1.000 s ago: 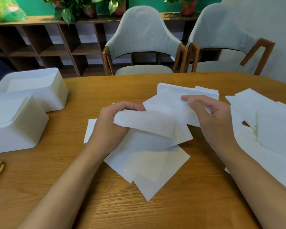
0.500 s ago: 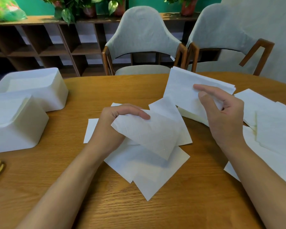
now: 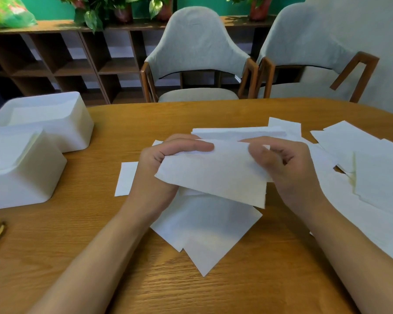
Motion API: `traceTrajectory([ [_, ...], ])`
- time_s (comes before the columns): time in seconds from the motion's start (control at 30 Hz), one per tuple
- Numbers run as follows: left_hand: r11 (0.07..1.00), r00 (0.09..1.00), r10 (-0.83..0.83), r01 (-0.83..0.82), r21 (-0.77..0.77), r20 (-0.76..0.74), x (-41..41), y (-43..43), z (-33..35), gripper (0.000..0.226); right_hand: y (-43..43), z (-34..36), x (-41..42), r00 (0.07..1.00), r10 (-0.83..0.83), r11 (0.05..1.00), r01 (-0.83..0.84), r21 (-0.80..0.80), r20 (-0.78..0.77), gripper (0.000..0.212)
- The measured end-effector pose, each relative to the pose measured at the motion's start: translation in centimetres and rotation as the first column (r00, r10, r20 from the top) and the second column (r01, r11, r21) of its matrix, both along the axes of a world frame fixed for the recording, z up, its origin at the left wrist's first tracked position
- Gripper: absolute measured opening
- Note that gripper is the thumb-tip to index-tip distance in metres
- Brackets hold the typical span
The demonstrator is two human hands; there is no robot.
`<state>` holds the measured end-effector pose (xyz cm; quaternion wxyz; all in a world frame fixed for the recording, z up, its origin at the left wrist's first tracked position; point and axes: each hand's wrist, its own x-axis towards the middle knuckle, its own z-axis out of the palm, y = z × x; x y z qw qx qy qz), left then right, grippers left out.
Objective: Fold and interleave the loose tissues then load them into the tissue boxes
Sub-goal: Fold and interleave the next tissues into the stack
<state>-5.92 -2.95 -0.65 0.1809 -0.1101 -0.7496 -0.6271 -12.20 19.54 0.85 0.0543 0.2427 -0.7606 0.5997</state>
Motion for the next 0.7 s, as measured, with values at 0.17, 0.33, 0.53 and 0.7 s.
traceTrajectory([
  [0.17,0.998,1.0,0.027,-0.028,-0.057,-0.011,-0.2,0.2,0.1,0.044,-0.5,-1.1,-0.3,0.991,-0.059,0.998,0.059,0.006,0.12,0.013],
  [0.33,0.888,0.954,-0.015,-0.125,0.443,0.301,-0.4,0.2,0.4,0.038,-0.6,-1.8,-0.5,0.978,-0.049,0.999,0.049,0.003,0.202,0.016],
  [0.53,0.944,0.928,0.173,-0.253,0.214,0.331,-1.2,0.5,-1.5,0.014,-0.9,-2.3,-0.4,0.973,-0.034,0.999,0.03,0.022,0.229,0.016],
  [0.7,0.926,0.932,0.149,-0.249,0.284,0.331,-1.0,1.0,-1.7,0.015,-0.8,-1.9,0.0,0.969,0.05,0.998,-0.04,-0.046,0.243,0.019],
])
